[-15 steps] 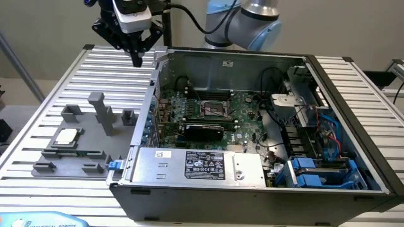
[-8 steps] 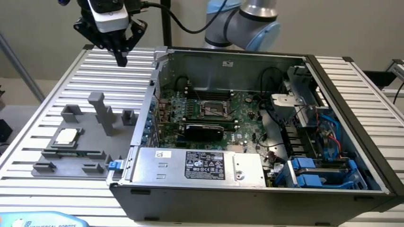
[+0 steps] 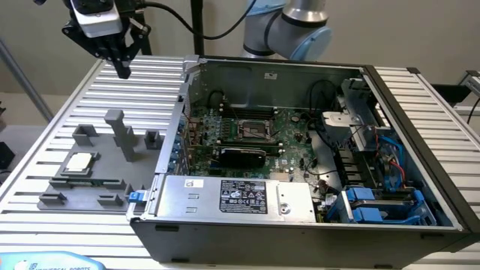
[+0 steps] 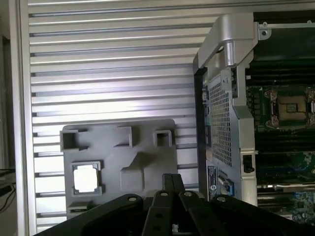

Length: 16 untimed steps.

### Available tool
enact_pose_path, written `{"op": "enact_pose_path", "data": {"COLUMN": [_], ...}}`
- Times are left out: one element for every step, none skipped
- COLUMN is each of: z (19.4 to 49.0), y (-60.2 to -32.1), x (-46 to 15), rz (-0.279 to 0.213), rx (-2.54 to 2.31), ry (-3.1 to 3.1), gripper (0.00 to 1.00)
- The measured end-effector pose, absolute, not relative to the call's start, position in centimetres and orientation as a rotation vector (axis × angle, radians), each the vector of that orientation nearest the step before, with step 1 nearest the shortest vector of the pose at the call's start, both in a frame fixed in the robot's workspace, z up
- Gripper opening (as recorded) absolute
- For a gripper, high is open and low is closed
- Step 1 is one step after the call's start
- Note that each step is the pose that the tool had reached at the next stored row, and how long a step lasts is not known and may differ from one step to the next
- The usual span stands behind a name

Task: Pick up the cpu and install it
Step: 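Reach for the cpu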

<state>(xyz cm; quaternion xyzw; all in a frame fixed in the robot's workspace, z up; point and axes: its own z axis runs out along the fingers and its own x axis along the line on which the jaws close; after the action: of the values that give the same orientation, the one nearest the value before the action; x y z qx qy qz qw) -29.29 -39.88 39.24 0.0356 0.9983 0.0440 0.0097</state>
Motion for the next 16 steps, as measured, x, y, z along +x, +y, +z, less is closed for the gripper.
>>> {"op": "enact_pose_path", "data": {"z": [39.2,39.2,39.2,39.2,39.2,39.2,39.2,39.2,39.2,39.2,39.2,39.2,39.2,39.2,39.2,39.2], "y": [-39.9,-39.9,-39.9,-39.9,-39.9,-39.9,-39.9,-39.9,-39.9,-39.9,-39.9,-39.9,-39.9,-39.9,-39.9,-39.9], "x": [-29.7,-30.2,-30.6,-31.1,-31.6,-32.0,-32.5,-32.9,-33.4,-33.8,-34.3,-34.8,-35.2,-35.7,-36.1,-36.6], "rz": [0.137,0.137,0.137,0.137,0.137,0.137,0.137,0.137,0.137,0.137,0.137,0.137,0.137,0.137,0.137,0.137], "rx": [0.111,0.111,0.111,0.111,0.111,0.111,0.111,0.111,0.111,0.111,0.111,0.111,0.111,0.111,0.111,0.111], "ry": [3.117,3.117,3.117,3.117,3.117,3.117,3.117,3.117,3.117,3.117,3.117,3.117,3.117,3.117,3.117,3.117], "gripper": [0.11,0.11,0.11,0.11,0.11,0.11,0.11,0.11,0.11,0.11,0.11,0.11,0.11,0.11,0.11,0.11]}}
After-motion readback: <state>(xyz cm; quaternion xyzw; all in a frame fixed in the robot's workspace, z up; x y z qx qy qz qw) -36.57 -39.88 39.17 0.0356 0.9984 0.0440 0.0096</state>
